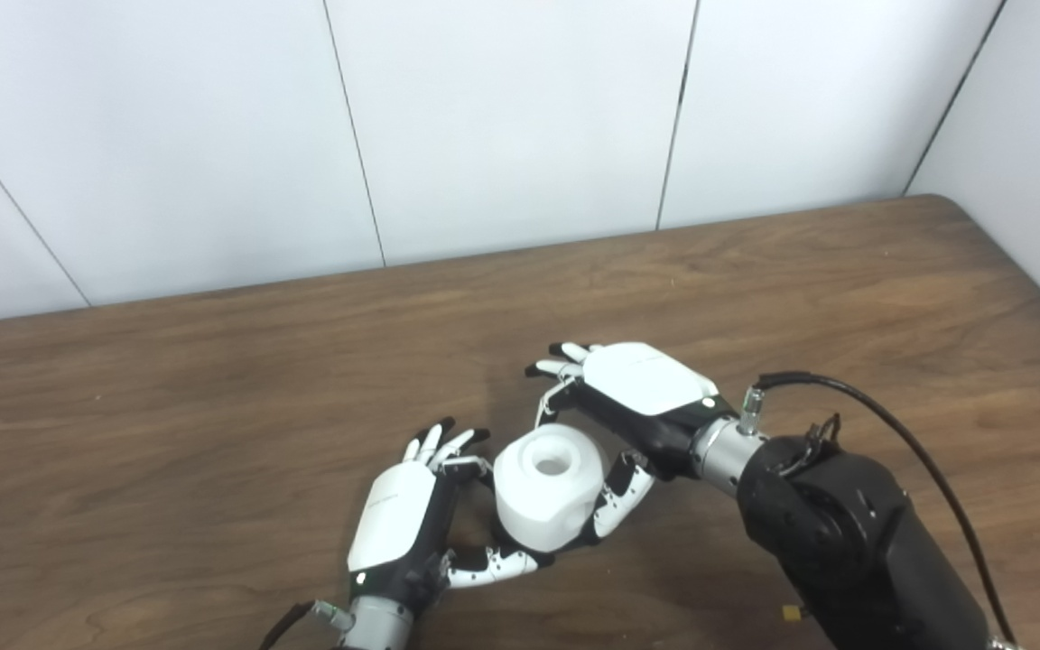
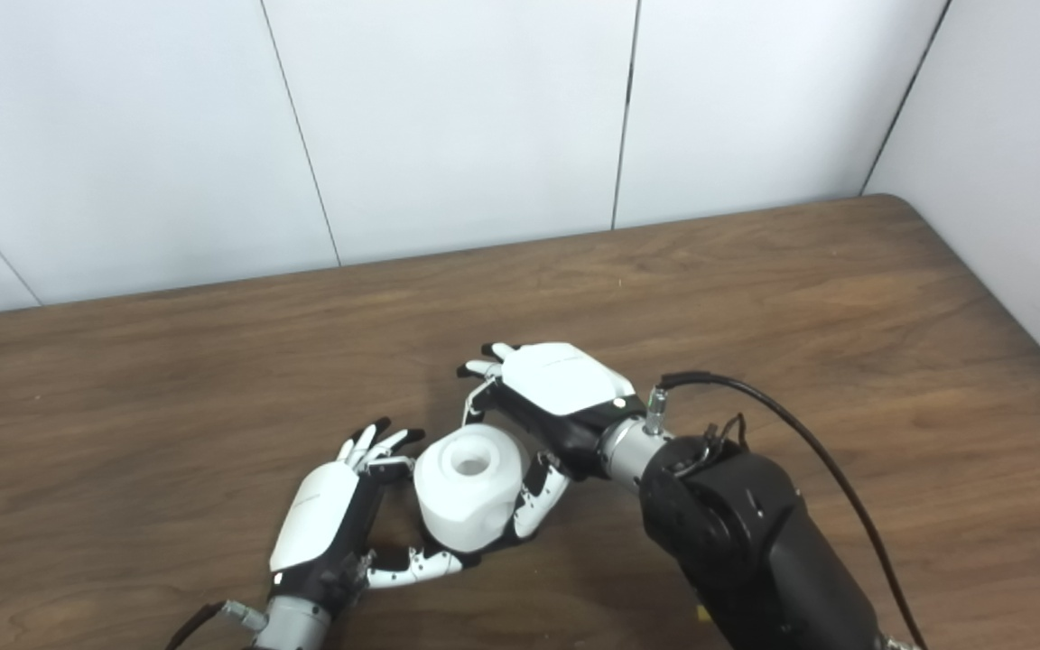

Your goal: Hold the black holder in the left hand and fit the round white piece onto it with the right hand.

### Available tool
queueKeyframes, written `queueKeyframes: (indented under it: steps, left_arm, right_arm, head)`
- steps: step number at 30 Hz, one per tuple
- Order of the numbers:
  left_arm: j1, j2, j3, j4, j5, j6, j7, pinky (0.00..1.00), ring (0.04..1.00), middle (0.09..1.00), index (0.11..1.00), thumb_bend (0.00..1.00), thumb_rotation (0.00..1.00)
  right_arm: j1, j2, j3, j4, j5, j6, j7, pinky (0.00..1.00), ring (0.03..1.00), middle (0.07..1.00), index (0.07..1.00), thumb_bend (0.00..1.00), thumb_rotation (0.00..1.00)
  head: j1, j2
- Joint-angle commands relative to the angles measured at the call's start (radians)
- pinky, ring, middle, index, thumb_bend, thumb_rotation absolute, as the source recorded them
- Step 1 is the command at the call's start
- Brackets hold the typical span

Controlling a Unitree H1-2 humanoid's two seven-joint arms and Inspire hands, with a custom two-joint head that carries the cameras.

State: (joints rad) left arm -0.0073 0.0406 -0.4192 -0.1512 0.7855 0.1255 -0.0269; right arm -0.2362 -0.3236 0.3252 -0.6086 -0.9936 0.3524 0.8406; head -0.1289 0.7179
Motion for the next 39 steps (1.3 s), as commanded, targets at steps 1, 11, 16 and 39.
queueKeyframes:
  steps: [1, 11, 16, 39]
  left_arm:
    - [-0.012, -0.011, 0.009, -0.019, -0.001, 0.008, 0.005, 1.0, 1.0, 0.888, 0.479, 0.52, 0.05]
    - [-0.009, -0.015, 0.01, -0.022, -0.001, 0.009, 0.005, 1.0, 1.0, 0.89, 0.479, 0.52, 0.05]
    - [-0.011, -0.014, 0.015, -0.024, -0.004, 0.012, 0.0, 1.0, 1.0, 0.896, 0.48, 0.52, 0.05]
    - [-0.019, 0.016, 0.037, -0.083, -0.041, 0.053, -0.113, 1.0, 1.0, 0.978, 0.709, 0.9, 0.13]
  right_arm:
    - [0.004, -0.011, 0.003, -0.024, 0.009, -0.017, 0.027, 1.0, 1.0, 0.929, 0.478, 0.52, 0.13]
    - [0.005, -0.016, 0.011, -0.028, 0.02, -0.025, 0.046, 1.0, 1.0, 0.97, 0.553, 0.7, 0.17]
    - [-0.009, -0.017, 0.019, -0.038, 0.012, -0.008, 0.098, 1.0, 1.0, 1.0, 0.716, 0.98, 0.3]
    - [0.034, 0.013, -0.021, -0.026, 0.104, 0.015, 0.046, 1.0, 1.0, 1.0, 1.0, 1.0, 0.38]
  head:
    - [0.001, 0.002]
    - [0.004, 0.002]
    - [0.002, 0.002]
    - [0.011, -0.007]
